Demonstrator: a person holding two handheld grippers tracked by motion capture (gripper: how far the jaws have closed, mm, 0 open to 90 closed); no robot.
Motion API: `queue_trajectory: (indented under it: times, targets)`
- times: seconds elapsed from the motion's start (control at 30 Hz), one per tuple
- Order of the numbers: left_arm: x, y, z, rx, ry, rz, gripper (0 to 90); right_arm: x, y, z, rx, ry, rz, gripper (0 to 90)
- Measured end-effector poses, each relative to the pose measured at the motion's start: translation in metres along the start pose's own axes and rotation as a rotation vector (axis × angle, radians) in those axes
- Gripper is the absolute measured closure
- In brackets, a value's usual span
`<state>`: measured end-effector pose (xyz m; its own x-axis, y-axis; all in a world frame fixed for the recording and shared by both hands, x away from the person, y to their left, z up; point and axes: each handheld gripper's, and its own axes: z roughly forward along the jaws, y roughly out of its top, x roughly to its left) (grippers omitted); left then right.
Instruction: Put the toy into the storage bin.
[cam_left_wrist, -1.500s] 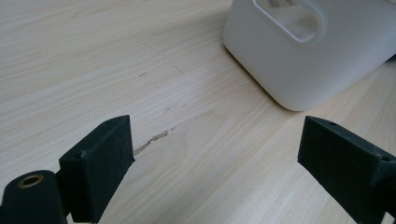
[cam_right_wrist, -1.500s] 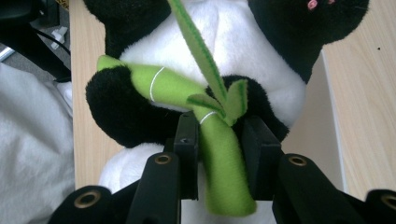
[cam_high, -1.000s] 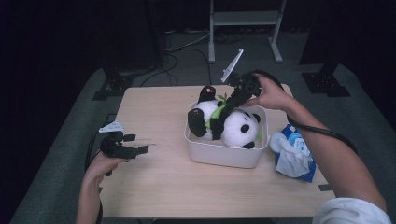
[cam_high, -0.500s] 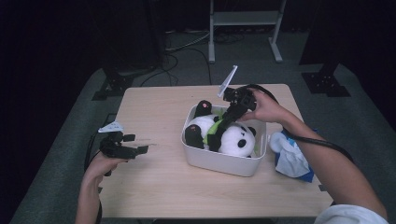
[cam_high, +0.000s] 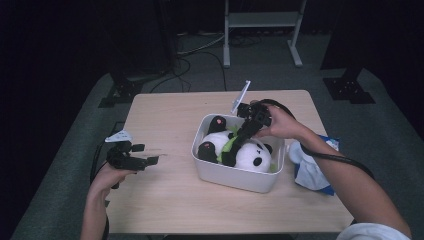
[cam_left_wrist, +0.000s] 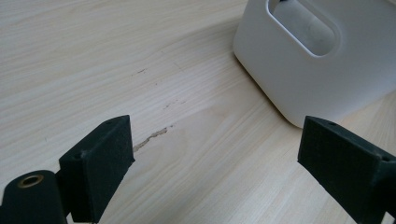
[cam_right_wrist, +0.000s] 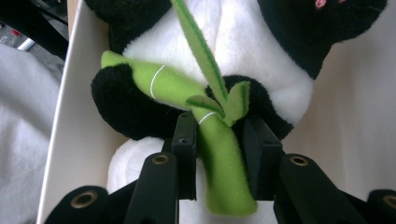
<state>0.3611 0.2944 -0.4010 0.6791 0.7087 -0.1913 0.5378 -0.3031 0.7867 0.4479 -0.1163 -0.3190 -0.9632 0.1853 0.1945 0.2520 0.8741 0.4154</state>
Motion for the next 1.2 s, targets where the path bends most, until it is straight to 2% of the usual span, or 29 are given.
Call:
queue_trajectory:
  times: [0.37, 0.53, 0.63, 0.83, 1.2]
  targets:
    - [0.000, 0.000, -0.001, -0.002, -0.001, 0.000, 9.2, -0.004, -0.006, 0.017, 0.021, 0.002, 0.023, 65.0]
    - [0.000, -0.001, 0.001, 0.005, -0.002, -0.001, 9.2, -0.006, -0.009, 0.021, 0.007, 0.019, 0.035, 64.1]
    - [0.000, -0.001, 0.001, 0.005, 0.000, 0.001, 9.2, -0.007, -0.010, 0.020, -0.010, 0.029, 0.040, 67.0]
    - [-0.001, -0.001, 0.001, 0.006, 0.000, 0.002, 9.2, -0.007, -0.013, 0.016, -0.030, 0.041, 0.060, 67.0]
    - [-0.002, 0.000, 0.002, 0.010, -0.003, 0.009, 9.2, -0.007, -0.018, 0.016, -0.059, 0.047, 0.080, 63.1]
